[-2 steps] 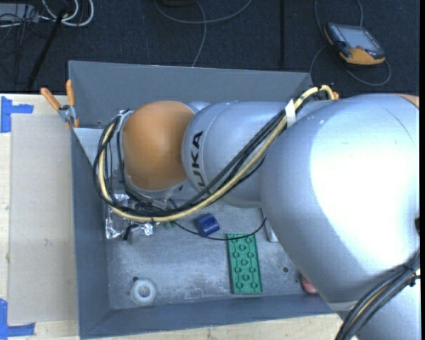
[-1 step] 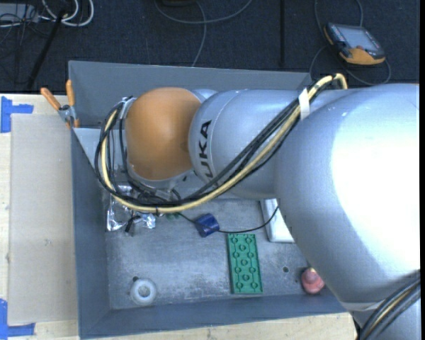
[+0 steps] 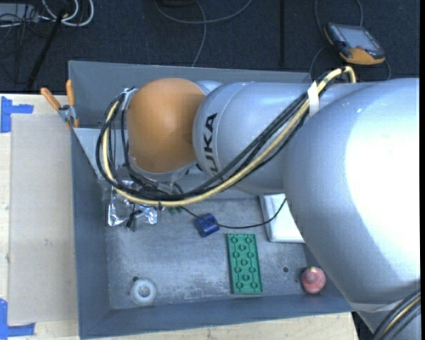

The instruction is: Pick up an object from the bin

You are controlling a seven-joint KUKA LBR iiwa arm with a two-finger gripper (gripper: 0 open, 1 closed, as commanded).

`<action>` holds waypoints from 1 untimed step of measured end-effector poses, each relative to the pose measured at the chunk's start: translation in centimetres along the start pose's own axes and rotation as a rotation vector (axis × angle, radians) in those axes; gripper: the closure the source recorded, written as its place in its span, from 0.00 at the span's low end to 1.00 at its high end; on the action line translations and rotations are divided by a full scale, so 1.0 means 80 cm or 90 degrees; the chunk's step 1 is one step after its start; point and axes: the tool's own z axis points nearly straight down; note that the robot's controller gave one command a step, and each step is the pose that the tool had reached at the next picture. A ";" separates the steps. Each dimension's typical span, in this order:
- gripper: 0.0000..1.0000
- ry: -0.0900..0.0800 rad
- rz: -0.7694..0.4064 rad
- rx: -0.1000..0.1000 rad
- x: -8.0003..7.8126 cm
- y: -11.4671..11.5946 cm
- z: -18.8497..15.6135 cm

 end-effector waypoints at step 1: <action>1.00 -0.001 0.002 0.000 -0.001 0.000 -0.049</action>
Offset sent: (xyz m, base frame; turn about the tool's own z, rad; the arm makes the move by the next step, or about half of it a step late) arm -0.0002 -0.0001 0.0370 0.0000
